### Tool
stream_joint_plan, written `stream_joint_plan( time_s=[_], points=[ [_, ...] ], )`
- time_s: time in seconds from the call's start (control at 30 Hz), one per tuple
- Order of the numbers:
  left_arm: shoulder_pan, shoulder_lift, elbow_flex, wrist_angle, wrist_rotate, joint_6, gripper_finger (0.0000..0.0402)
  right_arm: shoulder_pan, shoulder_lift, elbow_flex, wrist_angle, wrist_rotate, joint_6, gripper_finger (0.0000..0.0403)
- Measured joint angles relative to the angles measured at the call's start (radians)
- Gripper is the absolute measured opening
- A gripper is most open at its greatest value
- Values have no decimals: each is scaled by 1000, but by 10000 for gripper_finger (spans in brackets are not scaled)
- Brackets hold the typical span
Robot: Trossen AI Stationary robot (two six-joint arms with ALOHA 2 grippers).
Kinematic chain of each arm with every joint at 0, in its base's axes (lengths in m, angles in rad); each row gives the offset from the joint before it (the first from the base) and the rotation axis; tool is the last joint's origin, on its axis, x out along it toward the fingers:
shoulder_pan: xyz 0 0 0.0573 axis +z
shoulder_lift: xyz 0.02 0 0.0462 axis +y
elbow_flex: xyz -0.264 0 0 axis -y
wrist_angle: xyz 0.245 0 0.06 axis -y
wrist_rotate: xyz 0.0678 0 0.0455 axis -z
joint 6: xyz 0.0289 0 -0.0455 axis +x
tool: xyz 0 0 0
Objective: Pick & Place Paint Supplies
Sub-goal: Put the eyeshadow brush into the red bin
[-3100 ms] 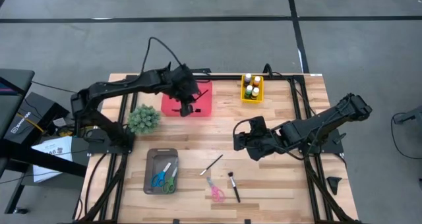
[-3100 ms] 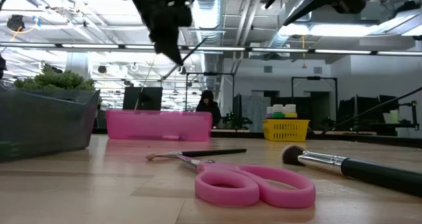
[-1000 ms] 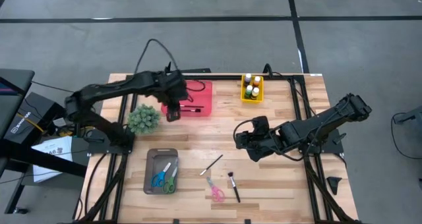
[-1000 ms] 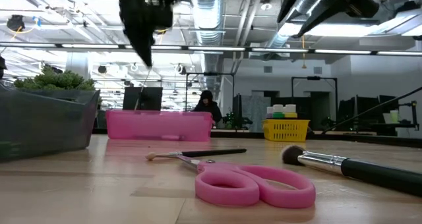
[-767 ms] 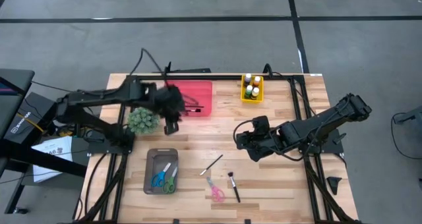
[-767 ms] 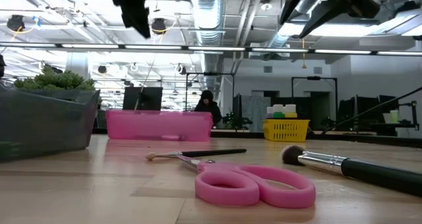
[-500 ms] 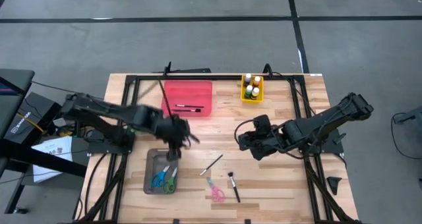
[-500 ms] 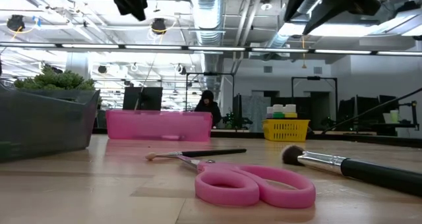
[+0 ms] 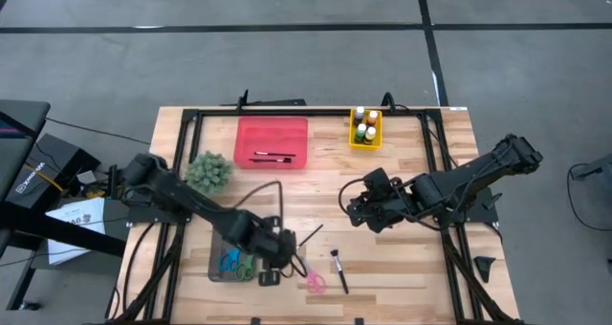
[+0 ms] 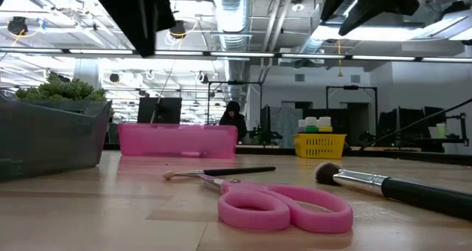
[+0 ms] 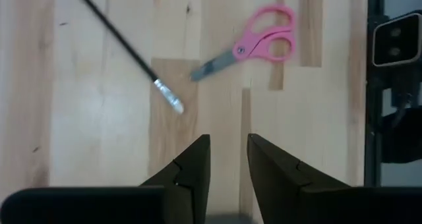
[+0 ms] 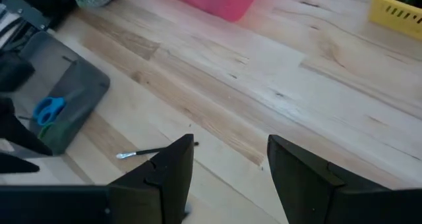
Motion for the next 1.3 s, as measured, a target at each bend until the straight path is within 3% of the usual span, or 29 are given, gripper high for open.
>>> stream_joint_plan(
  time_s=[0.33,0.5,1.3],
  points=[
    [20,166,22,15,-40,60,95,11,0,0,-15,3,-3,189],
    [34,207,23,87,-8,130,95,11,0,0,-20,4,-3,189],
    [78,287,23,84,9,50,95,11,0,0,-39,-12,-18,189]
  ],
)
